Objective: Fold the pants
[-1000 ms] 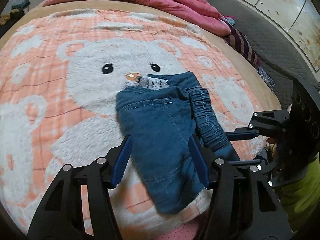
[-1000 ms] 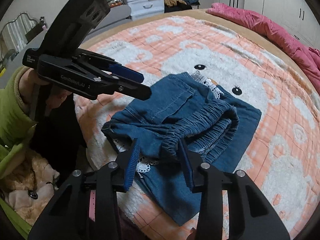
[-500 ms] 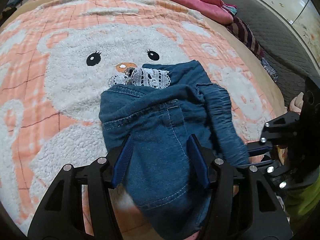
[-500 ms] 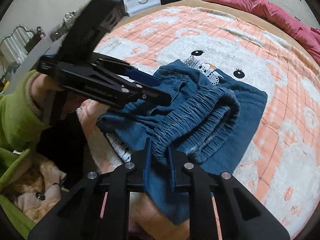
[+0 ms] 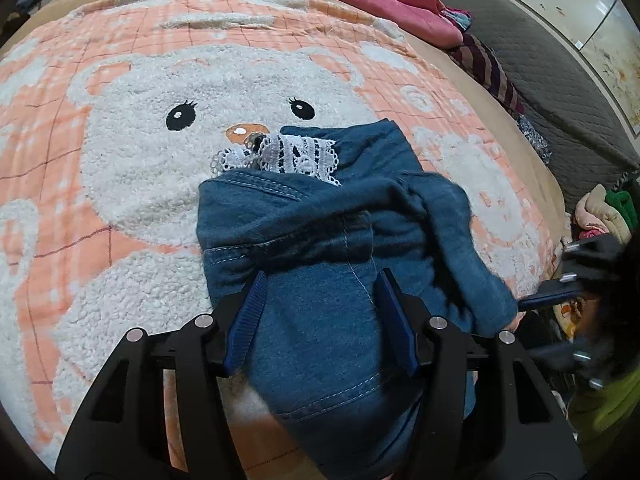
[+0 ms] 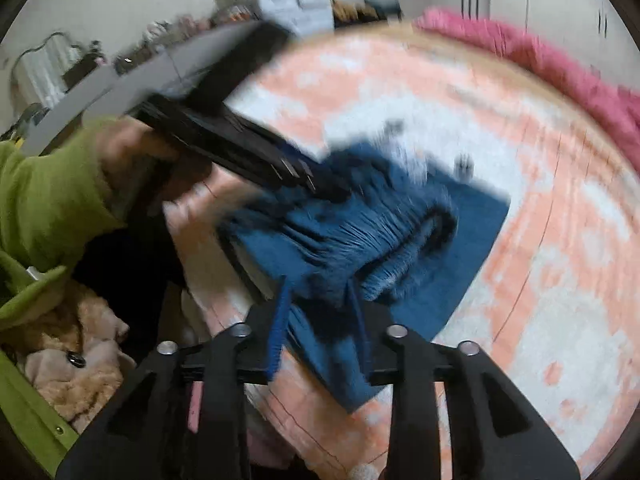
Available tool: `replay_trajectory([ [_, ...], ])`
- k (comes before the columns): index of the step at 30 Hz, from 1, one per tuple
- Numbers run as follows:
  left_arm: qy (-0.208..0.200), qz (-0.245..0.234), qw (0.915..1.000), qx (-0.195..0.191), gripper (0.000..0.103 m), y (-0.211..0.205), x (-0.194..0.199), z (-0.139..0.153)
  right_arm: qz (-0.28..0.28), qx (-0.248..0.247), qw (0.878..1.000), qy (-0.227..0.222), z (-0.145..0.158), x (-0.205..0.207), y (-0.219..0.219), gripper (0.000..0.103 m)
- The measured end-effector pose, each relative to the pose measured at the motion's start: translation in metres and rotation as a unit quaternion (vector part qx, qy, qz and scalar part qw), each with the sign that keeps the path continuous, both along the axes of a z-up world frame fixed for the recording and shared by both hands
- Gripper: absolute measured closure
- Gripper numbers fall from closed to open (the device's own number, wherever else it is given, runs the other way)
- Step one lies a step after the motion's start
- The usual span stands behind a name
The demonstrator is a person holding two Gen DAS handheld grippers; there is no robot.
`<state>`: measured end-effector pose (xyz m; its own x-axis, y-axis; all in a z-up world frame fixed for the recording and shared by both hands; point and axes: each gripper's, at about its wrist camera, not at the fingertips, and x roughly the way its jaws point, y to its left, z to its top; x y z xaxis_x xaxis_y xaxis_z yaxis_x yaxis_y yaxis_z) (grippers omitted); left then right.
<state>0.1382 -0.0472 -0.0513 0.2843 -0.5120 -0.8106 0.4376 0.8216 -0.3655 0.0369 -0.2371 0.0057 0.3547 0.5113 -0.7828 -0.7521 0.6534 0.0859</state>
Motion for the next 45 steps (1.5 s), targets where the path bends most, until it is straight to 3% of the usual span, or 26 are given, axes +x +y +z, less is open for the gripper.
replay_trajectory([
  [5,0.011,-0.008,0.9999,-0.005,0.054,0.0,0.007,0.0,0.08,-0.011,0.995,-0.061,0.018,-0.03,0.042,0.073],
  [8,0.014,-0.013,0.9998,0.0,0.054,-0.001,0.009,0.001,0.118,-0.055,0.987,-0.088,0.002,-0.036,0.075,0.073],
  [14,0.01,-0.02,0.9997,0.011,0.054,-0.001,0.01,0.004,0.138,-0.13,0.972,-0.14,-0.026,-0.022,0.11,0.073],
  [15,0.007,-0.02,0.9997,0.014,0.054,-0.002,0.01,0.005,0.137,-0.133,0.971,-0.143,-0.028,-0.018,0.112,0.075],
  [16,0.0,-0.02,0.9996,0.018,0.054,-0.003,0.009,0.007,0.141,-0.131,0.972,-0.137,-0.031,-0.015,0.114,0.085],
  [18,-0.004,-0.021,0.9995,0.024,0.054,-0.004,0.011,0.008,0.162,-0.129,0.971,-0.122,-0.035,-0.018,0.115,0.092],
  [23,-0.016,-0.02,0.9987,0.044,0.054,-0.009,0.015,0.005,0.187,-0.138,0.967,-0.103,-0.04,-0.034,0.106,0.099],
  [29,-0.039,-0.022,0.9966,0.069,0.053,-0.021,0.009,-0.007,0.153,-0.092,0.982,-0.061,-0.049,-0.025,0.095,0.098],
  [33,-0.049,-0.022,0.9968,0.059,0.053,-0.016,0.006,-0.001,0.136,-0.076,0.987,-0.045,-0.043,-0.023,0.092,0.092],
  [37,-0.085,-0.011,0.996,0.025,0.053,0.003,-0.008,0.029,0.099,-0.021,0.994,-0.031,-0.007,-0.021,0.066,0.066],
  [41,-0.093,0.022,0.9953,0.013,0.042,0.026,-0.011,0.043,0.052,0.033,0.997,-0.05,0.03,-0.02,0.034,0.059],
  [43,-0.095,0.045,0.9942,0.027,0.04,0.034,-0.009,0.043,-0.008,0.039,0.997,-0.073,0.045,-0.008,0.02,0.05],
  [45,-0.091,0.061,0.9933,0.034,0.036,0.037,-0.006,0.039,-0.067,0.049,0.994,-0.075,0.049,0.009,0.007,0.05],
])
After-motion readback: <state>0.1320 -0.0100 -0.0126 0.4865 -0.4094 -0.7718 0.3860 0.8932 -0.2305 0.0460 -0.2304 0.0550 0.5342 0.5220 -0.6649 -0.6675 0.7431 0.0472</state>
